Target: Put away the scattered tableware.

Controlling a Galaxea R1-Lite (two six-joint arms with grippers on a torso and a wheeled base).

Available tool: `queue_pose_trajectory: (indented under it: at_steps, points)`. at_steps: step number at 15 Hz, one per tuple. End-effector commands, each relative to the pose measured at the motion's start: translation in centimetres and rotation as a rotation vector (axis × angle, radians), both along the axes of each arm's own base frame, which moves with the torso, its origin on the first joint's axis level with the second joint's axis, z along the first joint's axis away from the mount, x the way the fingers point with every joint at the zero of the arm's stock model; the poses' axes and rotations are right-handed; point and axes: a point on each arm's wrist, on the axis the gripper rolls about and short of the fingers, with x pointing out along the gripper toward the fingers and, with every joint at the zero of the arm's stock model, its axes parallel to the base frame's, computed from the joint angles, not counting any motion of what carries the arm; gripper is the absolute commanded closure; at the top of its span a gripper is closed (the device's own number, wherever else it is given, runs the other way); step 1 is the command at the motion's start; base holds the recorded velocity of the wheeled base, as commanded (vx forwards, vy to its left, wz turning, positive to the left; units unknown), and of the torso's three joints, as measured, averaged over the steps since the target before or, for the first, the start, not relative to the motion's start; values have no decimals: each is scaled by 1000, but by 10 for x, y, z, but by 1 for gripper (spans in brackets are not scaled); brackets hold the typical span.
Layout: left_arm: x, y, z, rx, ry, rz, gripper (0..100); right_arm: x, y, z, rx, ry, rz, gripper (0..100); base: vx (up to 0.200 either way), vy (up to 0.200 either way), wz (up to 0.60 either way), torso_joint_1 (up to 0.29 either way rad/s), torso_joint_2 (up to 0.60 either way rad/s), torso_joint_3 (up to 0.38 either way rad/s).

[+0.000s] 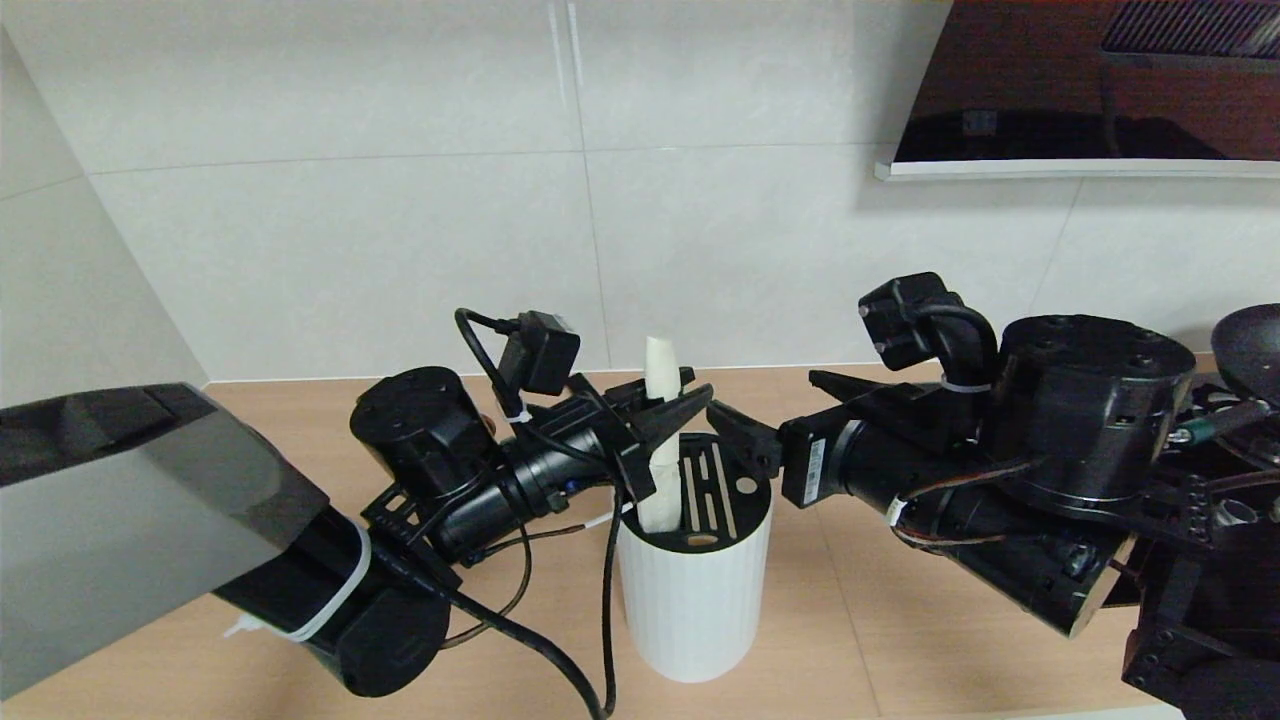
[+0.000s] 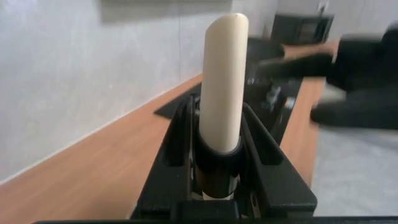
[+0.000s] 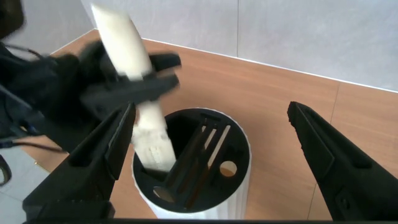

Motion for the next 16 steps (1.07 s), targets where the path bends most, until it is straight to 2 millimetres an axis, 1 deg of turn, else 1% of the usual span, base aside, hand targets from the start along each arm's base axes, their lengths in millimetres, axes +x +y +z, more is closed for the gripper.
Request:
queue_pose_trajectory:
  at_steps: [1, 5, 6, 12, 16]
  points:
    - [-2, -2, -5, 10, 18, -8, 100, 1, 1, -1, -3, 2, 1, 0, 0, 0, 0, 0, 0, 0]
    - [-2, -2, -4, 7, 14, -7, 100, 1, 1, -2, -4, 3, 1, 0, 0, 0, 0, 0, 0, 0]
    - [-2, -2, -4, 9, 13, -6, 0, 1, 1, -2, -4, 3, 1, 0, 0, 0, 0, 0, 0, 0]
    - [-3, -1, -1, 2, 11, -7, 0, 1, 1, -1, -3, 2, -1, 0, 0, 0, 0, 0, 0, 0]
    - [-10, 2, 11, -23, -6, 40, 0, 1, 0, -1, -1, 0, -2, 0, 0, 0, 0, 0, 0, 0]
